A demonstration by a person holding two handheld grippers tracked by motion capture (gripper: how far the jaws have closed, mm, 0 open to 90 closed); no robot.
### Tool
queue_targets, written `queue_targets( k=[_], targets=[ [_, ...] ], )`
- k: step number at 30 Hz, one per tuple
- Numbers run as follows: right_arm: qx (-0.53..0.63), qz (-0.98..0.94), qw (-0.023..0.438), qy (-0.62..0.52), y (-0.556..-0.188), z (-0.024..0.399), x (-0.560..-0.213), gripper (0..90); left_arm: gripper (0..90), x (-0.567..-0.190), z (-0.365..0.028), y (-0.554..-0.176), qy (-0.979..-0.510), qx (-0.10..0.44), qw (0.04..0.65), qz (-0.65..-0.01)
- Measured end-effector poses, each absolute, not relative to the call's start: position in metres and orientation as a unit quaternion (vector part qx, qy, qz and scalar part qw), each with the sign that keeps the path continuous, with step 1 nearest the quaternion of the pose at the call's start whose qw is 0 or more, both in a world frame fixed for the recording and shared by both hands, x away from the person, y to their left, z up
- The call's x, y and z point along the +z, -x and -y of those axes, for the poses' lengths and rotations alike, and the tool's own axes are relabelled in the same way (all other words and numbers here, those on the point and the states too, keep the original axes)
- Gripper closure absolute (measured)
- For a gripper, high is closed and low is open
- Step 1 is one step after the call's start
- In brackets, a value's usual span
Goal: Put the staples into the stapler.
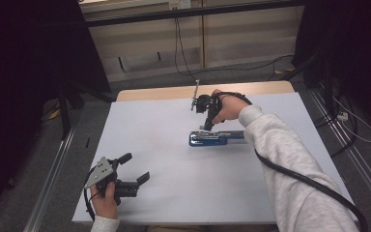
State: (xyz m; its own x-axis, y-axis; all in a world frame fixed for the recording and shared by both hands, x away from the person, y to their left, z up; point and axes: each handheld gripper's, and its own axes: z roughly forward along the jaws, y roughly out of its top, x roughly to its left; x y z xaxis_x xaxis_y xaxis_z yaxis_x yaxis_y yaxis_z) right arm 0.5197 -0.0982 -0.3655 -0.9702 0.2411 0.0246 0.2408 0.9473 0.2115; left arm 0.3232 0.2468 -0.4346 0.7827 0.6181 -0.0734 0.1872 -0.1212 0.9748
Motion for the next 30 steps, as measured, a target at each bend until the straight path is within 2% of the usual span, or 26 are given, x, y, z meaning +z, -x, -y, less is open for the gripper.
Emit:
queue_targets(
  k=[30],
  targets=[
    [0.131, -0.983, 0.004, -0.128, -0.5245, 0.0933, -0.3703, 78.4, 1.9, -0.4351, -0.2468, -0.3226, -0.724, 0.173, 0.605, -0.282]
  ],
)
